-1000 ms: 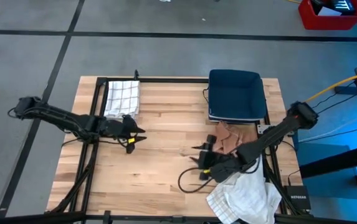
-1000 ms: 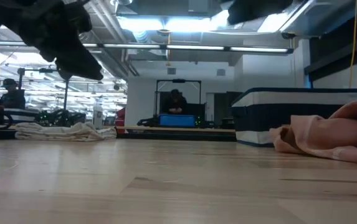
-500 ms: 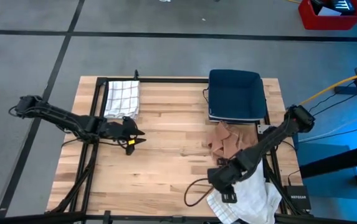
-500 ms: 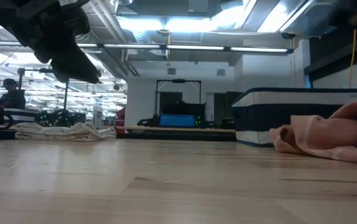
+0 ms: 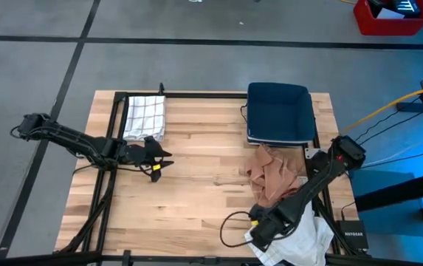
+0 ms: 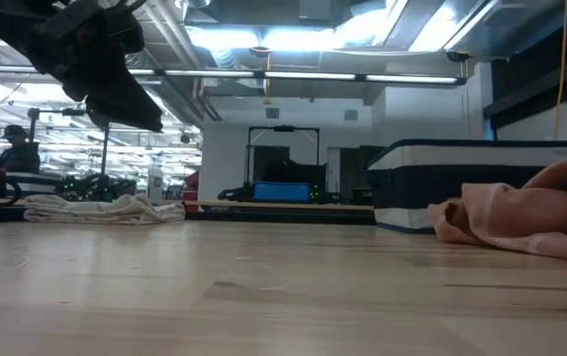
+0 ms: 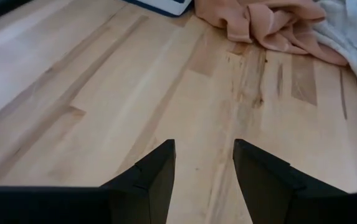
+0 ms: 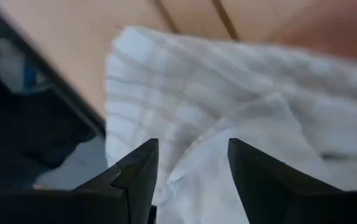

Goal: Fold towel
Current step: Fold the white towel on the table

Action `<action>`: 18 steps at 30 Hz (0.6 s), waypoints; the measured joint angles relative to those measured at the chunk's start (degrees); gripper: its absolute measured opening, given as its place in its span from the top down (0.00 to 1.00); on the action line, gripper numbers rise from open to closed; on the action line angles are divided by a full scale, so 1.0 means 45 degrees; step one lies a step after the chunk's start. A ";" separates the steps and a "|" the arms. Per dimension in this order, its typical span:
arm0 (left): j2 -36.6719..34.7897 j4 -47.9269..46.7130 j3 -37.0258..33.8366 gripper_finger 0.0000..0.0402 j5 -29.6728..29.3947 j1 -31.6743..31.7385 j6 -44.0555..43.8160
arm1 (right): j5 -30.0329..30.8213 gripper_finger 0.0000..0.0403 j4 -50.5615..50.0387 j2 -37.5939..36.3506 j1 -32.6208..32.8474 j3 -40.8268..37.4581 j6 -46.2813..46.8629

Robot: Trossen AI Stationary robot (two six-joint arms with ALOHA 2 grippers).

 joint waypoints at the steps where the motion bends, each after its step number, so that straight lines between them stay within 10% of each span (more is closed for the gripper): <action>1: 0.0000 0.0005 0.0000 0.61 -0.0073 0.0000 0.0072 | 0.0014 0.51 -0.0007 0.0128 0.0026 -0.0006 0.0562; 10: 0.0000 0.0000 0.0000 0.61 -0.0201 0.0000 0.0053 | 0.0665 0.55 -0.0604 0.1215 0.0020 -0.0011 0.1924; 18: 0.0000 0.0090 0.0000 0.61 -0.0203 0.0005 -0.0324 | 0.1165 0.96 -0.2281 0.0966 -0.0051 0.0906 0.0173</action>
